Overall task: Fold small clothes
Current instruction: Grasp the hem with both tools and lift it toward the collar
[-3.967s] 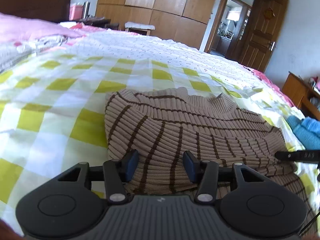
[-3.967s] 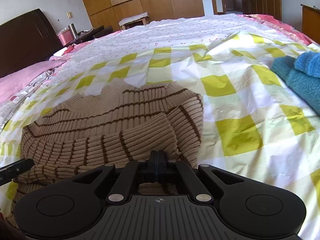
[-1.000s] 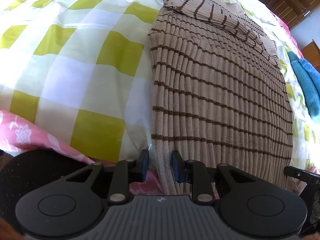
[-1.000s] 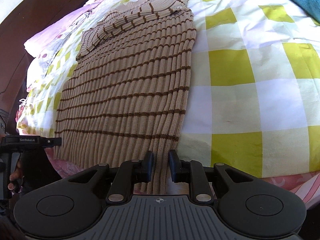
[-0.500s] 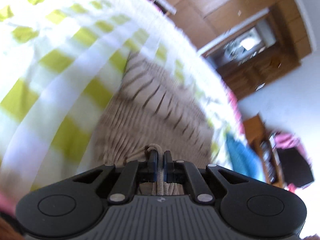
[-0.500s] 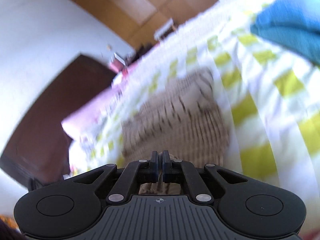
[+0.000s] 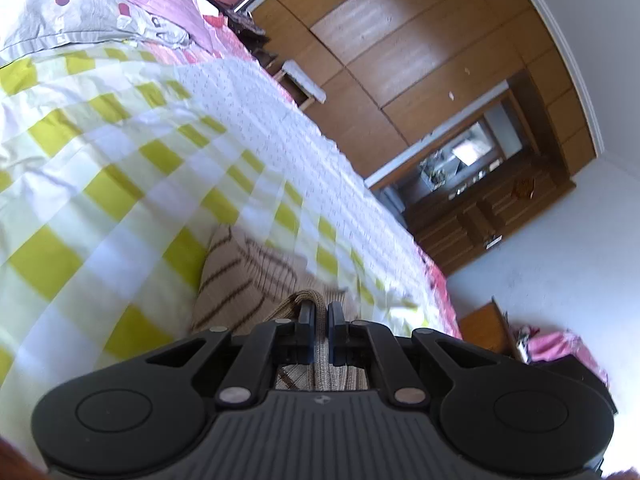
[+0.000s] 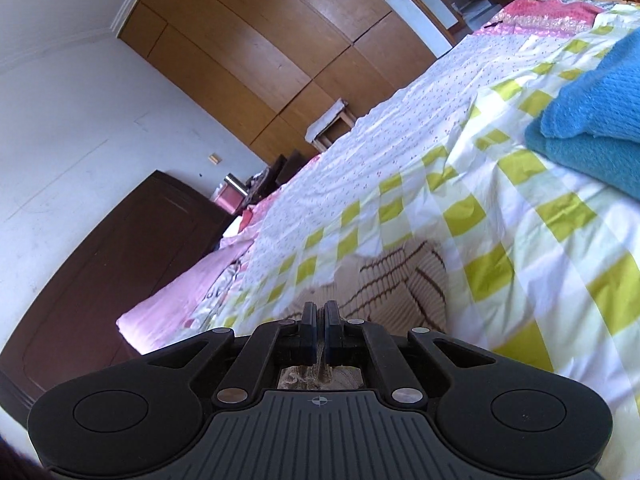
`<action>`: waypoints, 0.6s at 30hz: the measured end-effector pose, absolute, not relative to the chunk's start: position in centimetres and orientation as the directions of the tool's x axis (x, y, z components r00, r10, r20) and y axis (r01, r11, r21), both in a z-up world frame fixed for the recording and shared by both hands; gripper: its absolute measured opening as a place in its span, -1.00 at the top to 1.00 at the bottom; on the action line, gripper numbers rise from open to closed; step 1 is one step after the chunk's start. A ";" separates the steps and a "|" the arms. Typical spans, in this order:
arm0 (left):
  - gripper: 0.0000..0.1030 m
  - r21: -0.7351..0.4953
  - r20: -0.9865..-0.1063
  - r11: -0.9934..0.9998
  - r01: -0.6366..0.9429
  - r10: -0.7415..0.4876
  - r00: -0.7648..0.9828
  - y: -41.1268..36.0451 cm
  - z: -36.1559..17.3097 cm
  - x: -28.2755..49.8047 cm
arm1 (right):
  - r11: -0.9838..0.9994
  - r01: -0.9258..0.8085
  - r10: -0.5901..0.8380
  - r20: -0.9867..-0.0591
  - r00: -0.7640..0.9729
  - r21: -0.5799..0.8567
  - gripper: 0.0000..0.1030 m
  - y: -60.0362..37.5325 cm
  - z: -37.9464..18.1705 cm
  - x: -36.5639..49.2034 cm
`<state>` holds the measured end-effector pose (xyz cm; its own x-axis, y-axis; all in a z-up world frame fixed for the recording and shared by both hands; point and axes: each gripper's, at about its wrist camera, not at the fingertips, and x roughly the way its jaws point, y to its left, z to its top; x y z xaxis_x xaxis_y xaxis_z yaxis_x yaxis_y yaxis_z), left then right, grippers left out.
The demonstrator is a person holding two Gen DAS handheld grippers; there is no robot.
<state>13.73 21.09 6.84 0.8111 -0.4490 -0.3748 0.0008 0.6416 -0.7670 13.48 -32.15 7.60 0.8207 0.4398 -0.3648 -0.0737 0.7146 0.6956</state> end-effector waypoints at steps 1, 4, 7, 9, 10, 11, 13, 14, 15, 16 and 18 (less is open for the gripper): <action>0.76 -0.768 -0.369 0.640 0.001 -0.444 0.816 21.1 6.8 14.4 | 0.717 -0.072 0.434 -0.363 0.825 0.693 0.92 -32.2 7.6 14.1; 0.76 -0.772 -0.357 0.636 0.002 -0.436 0.826 21.3 6.6 16.5 | 0.727 -0.065 0.414 -0.361 0.835 0.684 0.92 -32.2 7.7 16.0; 0.76 -0.775 -0.352 0.632 -0.002 -0.429 0.832 21.5 6.2 18.3 | 0.737 -0.053 0.394 -0.366 0.843 0.674 0.92 -32.1 7.5 17.9; 0.76 -0.777 -0.353 0.629 -0.008 -0.425 0.834 21.6 5.8 19.4 | 0.743 -0.043 0.382 -0.371 0.847 0.668 0.92 -31.9 7.3 19.4; 0.76 -0.776 -0.355 0.631 -0.011 -0.423 0.834 21.6 5.6 20.0 | 0.749 -0.039 0.375 -0.374 0.848 0.662 0.92 -31.9 7.1 20.0; 0.76 -0.773 -0.360 0.634 -0.015 -0.419 0.834 21.7 5.4 20.6 | 0.754 -0.035 0.368 -0.378 0.850 0.656 0.92 -31.8 6.9 20.8; 0.76 -0.770 -0.367 0.637 -0.023 -0.413 0.833 21.8 4.9 21.7 | 0.764 -0.018 0.352 -0.393 0.849 0.645 0.92 -31.6 6.4 22.3; 0.76 -0.772 -0.369 0.635 -0.028 -0.412 0.833 21.8 4.6 22.2 | 0.769 -0.011 0.345 -0.400 0.849 0.639 0.92 -31.6 6.2 23.0; 0.76 -0.774 -0.371 0.633 -0.033 -0.410 0.833 21.9 4.3 22.6 | 0.771 -0.001 0.336 -0.405 0.851 0.637 0.92 -31.6 5.9 23.8; 0.76 -0.776 -0.373 0.630 -0.038 -0.410 0.832 21.9 3.9 23.1 | 0.770 0.010 0.329 -0.409 0.851 0.638 0.93 -31.6 5.6 24.5; 0.76 -0.777 -0.381 0.627 -0.048 -0.409 0.829 21.9 3.2 24.0 | 0.764 0.034 0.319 -0.423 0.848 0.645 0.93 -31.8 4.8 26.0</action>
